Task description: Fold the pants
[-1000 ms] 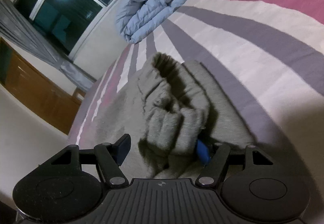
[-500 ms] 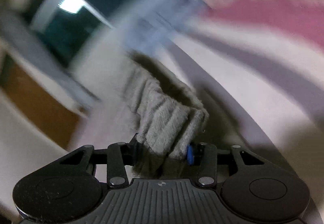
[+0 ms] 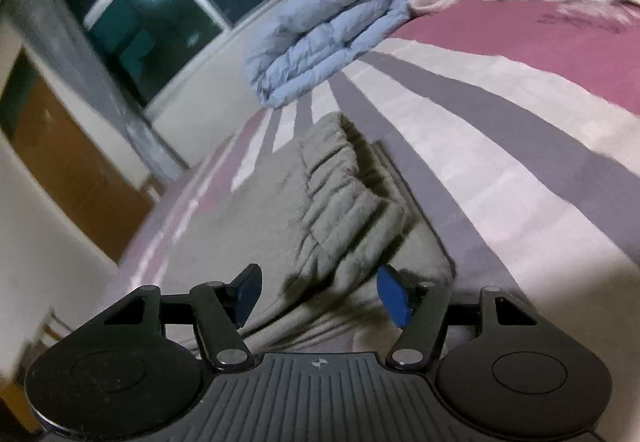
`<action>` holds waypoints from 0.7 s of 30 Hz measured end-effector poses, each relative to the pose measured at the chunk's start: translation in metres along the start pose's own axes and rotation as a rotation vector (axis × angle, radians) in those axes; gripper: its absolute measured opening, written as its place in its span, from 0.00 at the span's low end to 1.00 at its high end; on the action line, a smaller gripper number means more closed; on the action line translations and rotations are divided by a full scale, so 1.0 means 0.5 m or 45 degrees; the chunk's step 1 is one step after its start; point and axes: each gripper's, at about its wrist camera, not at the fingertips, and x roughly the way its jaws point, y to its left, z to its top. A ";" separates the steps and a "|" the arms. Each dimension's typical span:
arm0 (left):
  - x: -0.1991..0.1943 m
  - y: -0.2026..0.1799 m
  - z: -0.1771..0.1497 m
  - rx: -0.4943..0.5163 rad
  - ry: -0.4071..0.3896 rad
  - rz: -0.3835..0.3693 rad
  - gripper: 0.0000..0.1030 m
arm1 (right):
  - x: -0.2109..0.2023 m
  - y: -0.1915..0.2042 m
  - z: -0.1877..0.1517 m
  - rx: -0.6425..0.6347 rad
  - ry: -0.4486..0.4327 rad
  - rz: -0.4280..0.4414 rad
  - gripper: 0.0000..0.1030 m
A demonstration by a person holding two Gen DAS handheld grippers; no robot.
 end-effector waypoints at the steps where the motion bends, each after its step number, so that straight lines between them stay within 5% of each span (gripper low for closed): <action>1: -0.005 -0.010 -0.005 0.010 0.007 -0.016 0.86 | -0.014 -0.005 -0.001 0.023 -0.023 0.003 0.62; 11: 0.008 -0.067 -0.032 0.134 0.082 -0.113 0.84 | -0.052 0.004 0.012 0.070 -0.094 0.047 0.64; 21: 0.050 -0.092 -0.030 0.061 0.106 -0.143 0.80 | -0.037 0.002 0.001 0.078 -0.073 0.038 0.65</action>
